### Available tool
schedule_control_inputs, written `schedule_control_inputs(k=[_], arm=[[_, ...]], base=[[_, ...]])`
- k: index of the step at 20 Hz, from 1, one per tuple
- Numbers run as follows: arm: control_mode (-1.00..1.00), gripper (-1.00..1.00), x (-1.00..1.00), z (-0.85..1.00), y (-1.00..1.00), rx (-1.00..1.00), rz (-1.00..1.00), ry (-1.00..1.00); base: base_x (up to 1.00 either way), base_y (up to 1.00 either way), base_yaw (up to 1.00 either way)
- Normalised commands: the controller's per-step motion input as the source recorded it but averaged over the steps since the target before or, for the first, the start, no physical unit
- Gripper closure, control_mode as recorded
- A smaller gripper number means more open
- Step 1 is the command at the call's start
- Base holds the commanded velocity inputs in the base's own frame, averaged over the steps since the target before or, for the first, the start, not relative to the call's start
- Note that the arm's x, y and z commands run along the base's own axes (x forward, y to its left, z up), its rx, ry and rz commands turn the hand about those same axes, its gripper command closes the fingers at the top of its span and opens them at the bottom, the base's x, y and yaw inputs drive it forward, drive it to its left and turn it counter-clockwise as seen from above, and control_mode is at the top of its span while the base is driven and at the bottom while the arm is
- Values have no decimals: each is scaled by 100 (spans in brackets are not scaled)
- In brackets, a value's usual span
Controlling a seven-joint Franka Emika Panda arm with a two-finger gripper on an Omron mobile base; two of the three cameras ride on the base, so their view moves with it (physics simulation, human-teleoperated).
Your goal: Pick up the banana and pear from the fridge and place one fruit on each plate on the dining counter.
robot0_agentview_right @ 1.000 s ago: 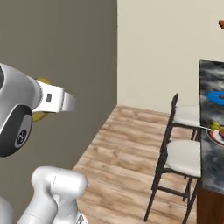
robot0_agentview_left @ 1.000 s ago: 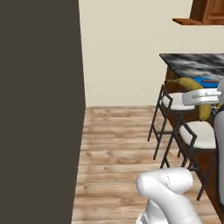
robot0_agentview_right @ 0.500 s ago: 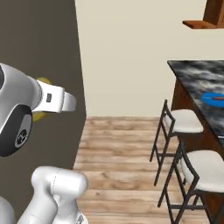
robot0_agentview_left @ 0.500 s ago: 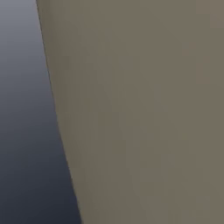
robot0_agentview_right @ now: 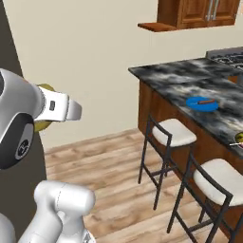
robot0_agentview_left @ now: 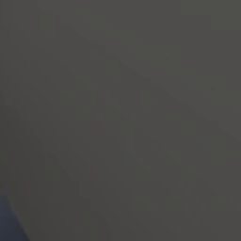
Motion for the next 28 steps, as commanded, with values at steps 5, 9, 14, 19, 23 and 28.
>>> schedule_control_inputs(k=[5,9,14,19,23,28], arm=[[100,100,0,0,0,0,0,0],[100,100,0,0,0,0,0,0],[100,100,0,0,0,0,0,0],[100,100,0,0,0,0,0,0],[100,100,0,0,0,0,0,0],[100,100,0,0,0,0,0,0]], base=[[96,75,-73],[97,74,-74],[87,85,-70],[84,89,-69],[89,33,-53],[100,69,-38]])
